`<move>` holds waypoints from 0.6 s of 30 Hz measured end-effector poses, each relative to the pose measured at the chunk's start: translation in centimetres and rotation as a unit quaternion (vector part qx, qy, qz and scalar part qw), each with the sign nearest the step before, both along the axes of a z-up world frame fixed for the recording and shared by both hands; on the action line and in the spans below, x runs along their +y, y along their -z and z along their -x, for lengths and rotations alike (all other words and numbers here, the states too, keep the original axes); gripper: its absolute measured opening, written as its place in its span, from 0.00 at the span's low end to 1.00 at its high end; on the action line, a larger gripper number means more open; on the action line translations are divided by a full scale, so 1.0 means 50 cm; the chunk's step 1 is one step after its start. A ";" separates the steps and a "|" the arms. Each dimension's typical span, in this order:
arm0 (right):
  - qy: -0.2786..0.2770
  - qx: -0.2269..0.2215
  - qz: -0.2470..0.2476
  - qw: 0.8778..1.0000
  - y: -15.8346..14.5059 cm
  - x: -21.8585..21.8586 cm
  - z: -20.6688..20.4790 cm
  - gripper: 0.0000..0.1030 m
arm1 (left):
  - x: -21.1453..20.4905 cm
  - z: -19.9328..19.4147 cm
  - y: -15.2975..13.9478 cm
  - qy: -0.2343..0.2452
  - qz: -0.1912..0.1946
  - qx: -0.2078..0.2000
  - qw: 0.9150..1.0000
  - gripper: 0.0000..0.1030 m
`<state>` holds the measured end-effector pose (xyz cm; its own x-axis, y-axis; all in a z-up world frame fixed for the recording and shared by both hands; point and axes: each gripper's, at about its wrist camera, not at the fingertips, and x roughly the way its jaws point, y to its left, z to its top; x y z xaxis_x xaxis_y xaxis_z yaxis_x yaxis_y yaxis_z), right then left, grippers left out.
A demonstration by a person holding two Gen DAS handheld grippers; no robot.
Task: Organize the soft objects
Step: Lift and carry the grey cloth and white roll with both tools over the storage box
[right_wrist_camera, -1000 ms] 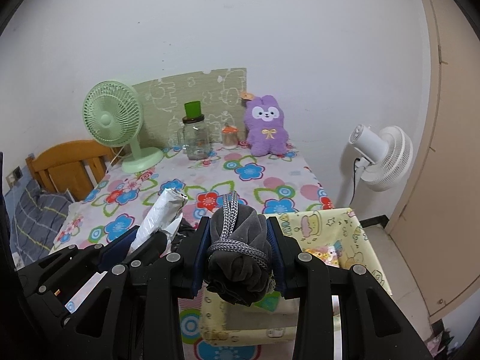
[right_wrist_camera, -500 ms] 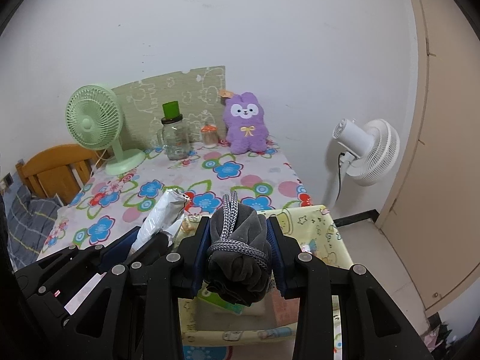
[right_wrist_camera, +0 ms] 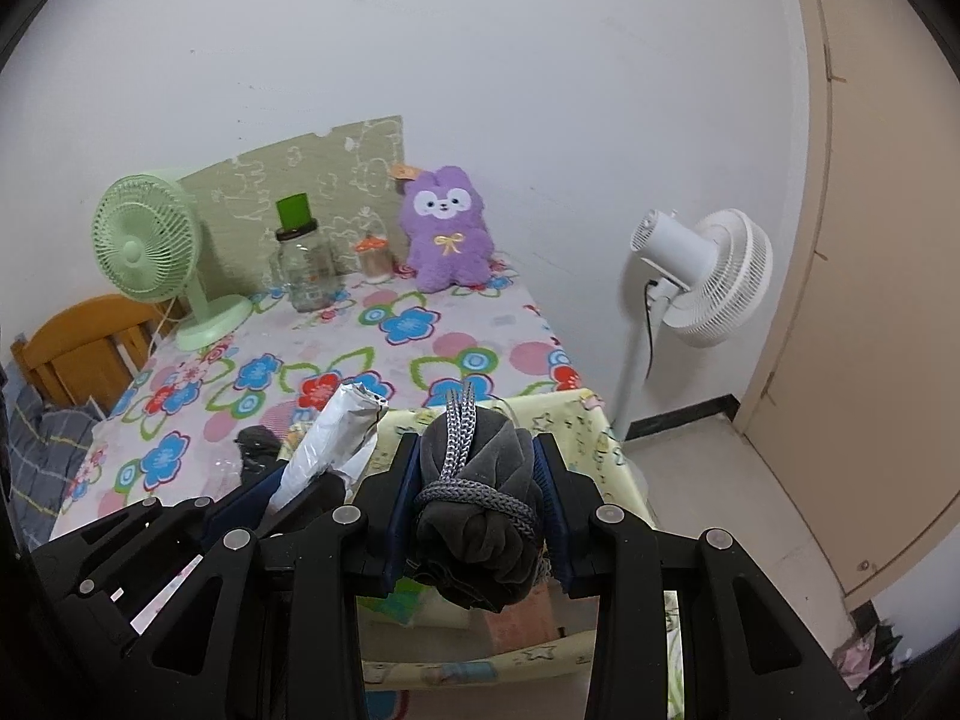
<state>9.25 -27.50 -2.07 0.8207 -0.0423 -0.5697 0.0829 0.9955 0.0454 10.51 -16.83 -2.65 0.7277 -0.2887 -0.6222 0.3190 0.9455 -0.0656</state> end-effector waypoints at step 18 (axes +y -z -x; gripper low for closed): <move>0.009 0.051 -0.024 0.998 0.075 -0.049 -0.028 0.39 | -0.046 -0.021 0.070 0.017 -0.023 0.057 0.998 0.21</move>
<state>10.64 -29.95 -5.82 0.7579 -0.0284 -0.6518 0.1080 0.9907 0.0825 11.56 -19.12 -6.15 0.6412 -0.2815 -0.7139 0.3443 0.9369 -0.0601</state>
